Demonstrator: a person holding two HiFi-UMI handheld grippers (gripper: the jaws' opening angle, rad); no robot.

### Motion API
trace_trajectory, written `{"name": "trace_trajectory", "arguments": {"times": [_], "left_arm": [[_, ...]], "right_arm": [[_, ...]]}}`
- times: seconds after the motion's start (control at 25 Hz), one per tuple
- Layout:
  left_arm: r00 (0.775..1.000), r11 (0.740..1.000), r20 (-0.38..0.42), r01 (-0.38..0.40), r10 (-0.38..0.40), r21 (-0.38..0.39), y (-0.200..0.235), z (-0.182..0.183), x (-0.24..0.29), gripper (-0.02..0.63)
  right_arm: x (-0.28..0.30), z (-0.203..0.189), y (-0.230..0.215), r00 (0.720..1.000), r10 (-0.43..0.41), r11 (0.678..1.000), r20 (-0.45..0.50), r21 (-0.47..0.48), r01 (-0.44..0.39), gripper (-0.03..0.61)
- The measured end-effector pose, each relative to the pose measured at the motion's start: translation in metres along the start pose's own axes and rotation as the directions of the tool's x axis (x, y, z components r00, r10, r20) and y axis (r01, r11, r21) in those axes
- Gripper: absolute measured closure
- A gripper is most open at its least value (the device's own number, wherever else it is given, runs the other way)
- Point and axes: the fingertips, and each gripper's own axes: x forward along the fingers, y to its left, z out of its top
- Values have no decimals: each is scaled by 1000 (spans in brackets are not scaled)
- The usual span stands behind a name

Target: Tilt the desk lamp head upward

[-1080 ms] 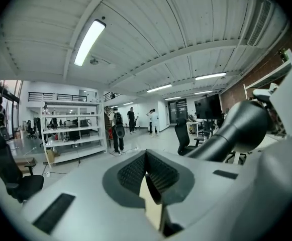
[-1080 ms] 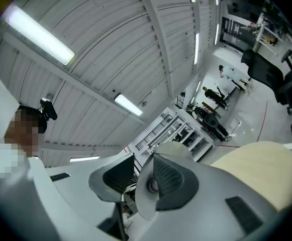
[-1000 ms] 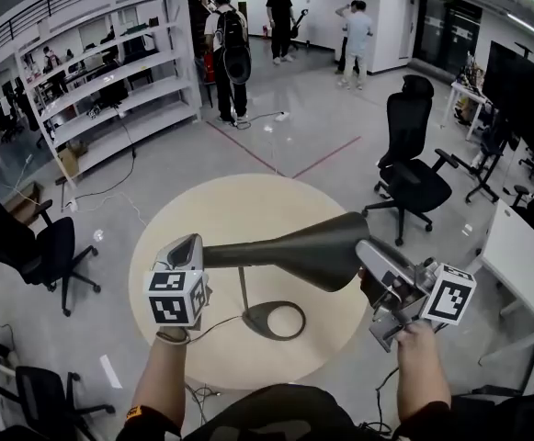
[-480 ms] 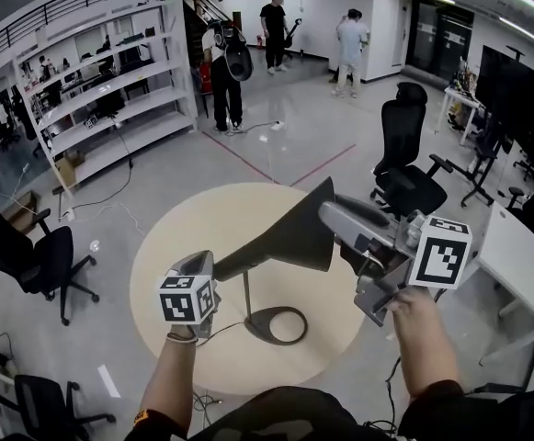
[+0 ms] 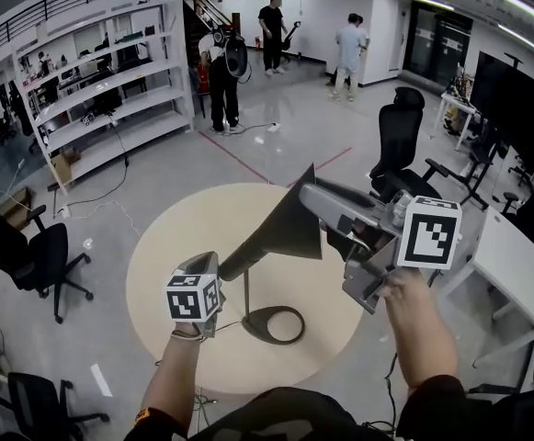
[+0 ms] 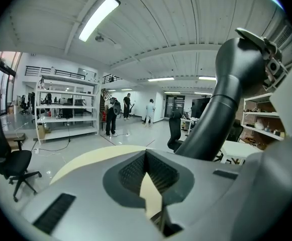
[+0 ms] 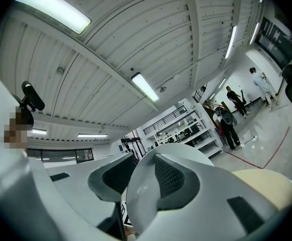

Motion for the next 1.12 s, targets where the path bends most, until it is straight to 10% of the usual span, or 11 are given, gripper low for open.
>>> {"name": "trace_trajectory", "arguments": {"times": [0.68, 1.12], "left_arm": [[1000, 999, 6, -22, 21, 40, 10, -8, -9, 569], [978, 998, 198, 64, -62, -1, -23, -16, -77, 569]], "right_arm": [[-23, -5, 1, 993, -33, 999, 117, -1, 33, 448], [-95, -76, -24, 924, -322, 907, 208, -212, 364, 448]]}}
